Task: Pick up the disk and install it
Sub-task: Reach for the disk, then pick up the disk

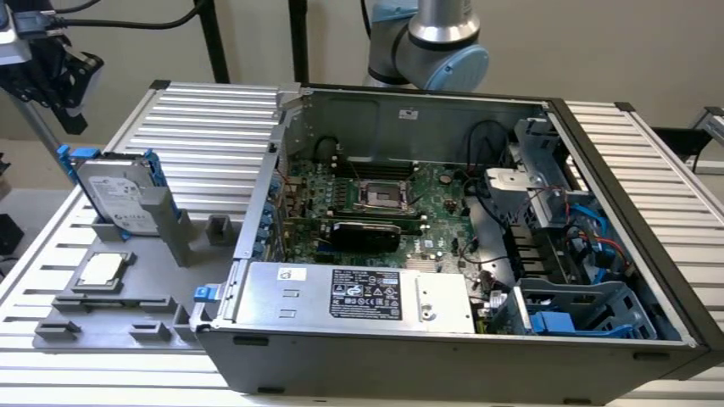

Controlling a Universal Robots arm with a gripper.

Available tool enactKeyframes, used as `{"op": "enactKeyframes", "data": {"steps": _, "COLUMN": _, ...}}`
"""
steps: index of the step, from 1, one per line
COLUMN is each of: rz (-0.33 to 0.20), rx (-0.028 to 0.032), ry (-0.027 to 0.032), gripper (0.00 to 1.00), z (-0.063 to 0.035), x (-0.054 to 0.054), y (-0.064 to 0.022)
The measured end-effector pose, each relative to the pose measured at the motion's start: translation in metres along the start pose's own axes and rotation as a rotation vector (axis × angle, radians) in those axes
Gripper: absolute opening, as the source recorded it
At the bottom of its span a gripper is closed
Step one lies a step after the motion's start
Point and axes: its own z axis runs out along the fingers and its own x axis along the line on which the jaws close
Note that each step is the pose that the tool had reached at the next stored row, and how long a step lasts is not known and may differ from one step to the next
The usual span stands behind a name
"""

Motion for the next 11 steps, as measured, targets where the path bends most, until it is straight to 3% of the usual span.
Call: {"op": "enactKeyframes", "data": {"steps": 11, "rz": 0.0, "rx": 0.0001, "ry": 0.0001, "gripper": 0.11, "z": -0.0001, "x": -0.0005, "y": -0.0001}}
